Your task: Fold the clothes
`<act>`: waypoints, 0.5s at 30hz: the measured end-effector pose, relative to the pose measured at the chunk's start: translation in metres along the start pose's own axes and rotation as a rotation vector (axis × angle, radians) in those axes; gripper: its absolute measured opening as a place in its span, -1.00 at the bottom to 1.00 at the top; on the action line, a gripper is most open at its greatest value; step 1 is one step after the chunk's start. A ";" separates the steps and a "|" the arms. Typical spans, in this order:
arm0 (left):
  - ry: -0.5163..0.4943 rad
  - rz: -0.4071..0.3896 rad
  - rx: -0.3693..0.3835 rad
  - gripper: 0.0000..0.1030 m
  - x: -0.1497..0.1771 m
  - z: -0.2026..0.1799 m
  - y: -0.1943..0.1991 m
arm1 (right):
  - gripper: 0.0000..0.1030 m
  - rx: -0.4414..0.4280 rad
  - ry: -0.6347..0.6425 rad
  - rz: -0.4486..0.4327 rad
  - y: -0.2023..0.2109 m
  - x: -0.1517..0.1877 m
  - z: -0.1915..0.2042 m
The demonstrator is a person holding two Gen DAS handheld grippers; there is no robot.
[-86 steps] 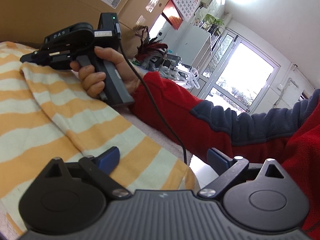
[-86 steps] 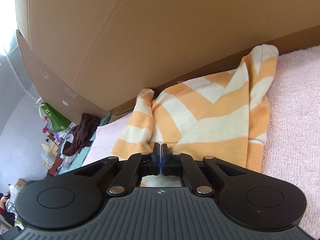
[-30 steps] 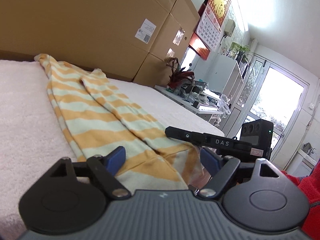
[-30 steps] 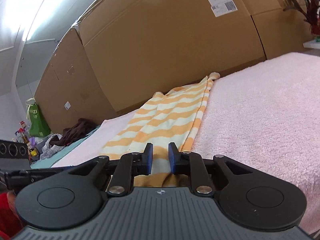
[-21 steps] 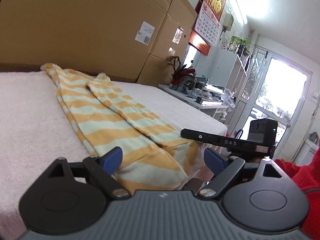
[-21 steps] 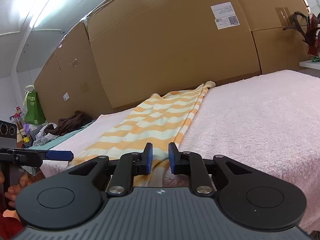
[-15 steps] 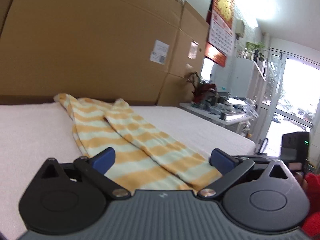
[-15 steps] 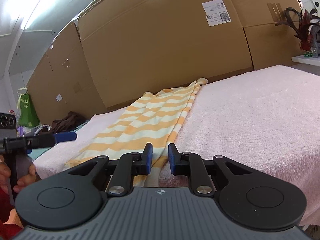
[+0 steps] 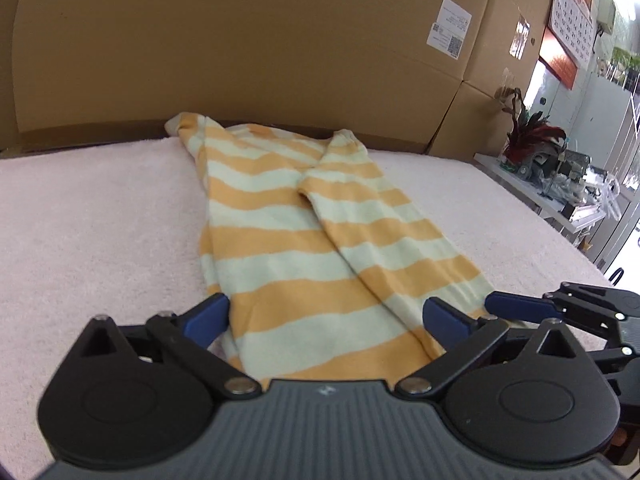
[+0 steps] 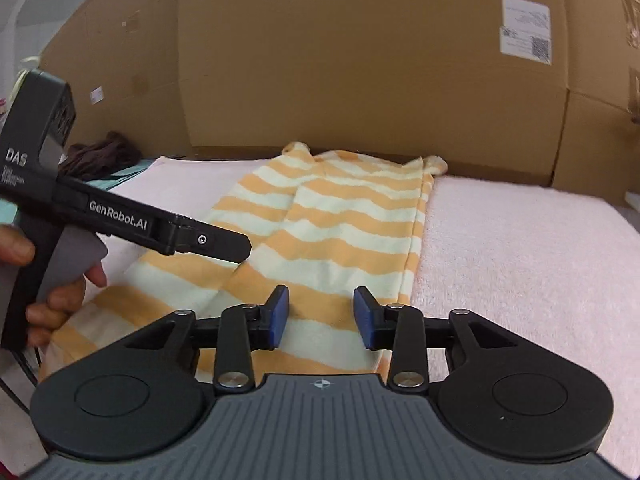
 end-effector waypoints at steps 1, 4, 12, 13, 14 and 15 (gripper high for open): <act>0.025 -0.019 0.019 0.99 0.000 0.001 0.003 | -0.06 -0.023 0.015 0.007 -0.002 -0.002 -0.003; 0.080 -0.055 0.065 0.99 -0.001 0.005 0.008 | 0.01 -0.094 0.053 0.039 -0.011 -0.008 -0.016; 0.108 -0.073 0.076 0.99 -0.003 0.004 0.008 | -0.71 -0.368 -0.553 0.203 -0.029 0.006 -0.080; 0.096 -0.065 0.056 0.99 -0.004 0.003 0.006 | -0.76 -0.354 -0.571 0.205 -0.030 0.007 -0.082; 0.081 -0.054 0.040 0.99 -0.003 0.002 0.004 | -0.76 -0.344 -0.564 0.198 -0.028 0.007 -0.081; 0.065 -0.043 0.025 0.99 -0.003 0.001 0.002 | -0.76 -0.336 -0.555 0.190 -0.026 0.007 -0.079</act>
Point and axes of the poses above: each gripper's, at about its wrist camera, not at the fingertips, and y roughly against the way its jaws point, z to its left, x to its underside, the point moved 10 cm from there along -y, roughly the way its jaws point, and after that the axes turned 13 degrees about x, right-handed, at the moved point
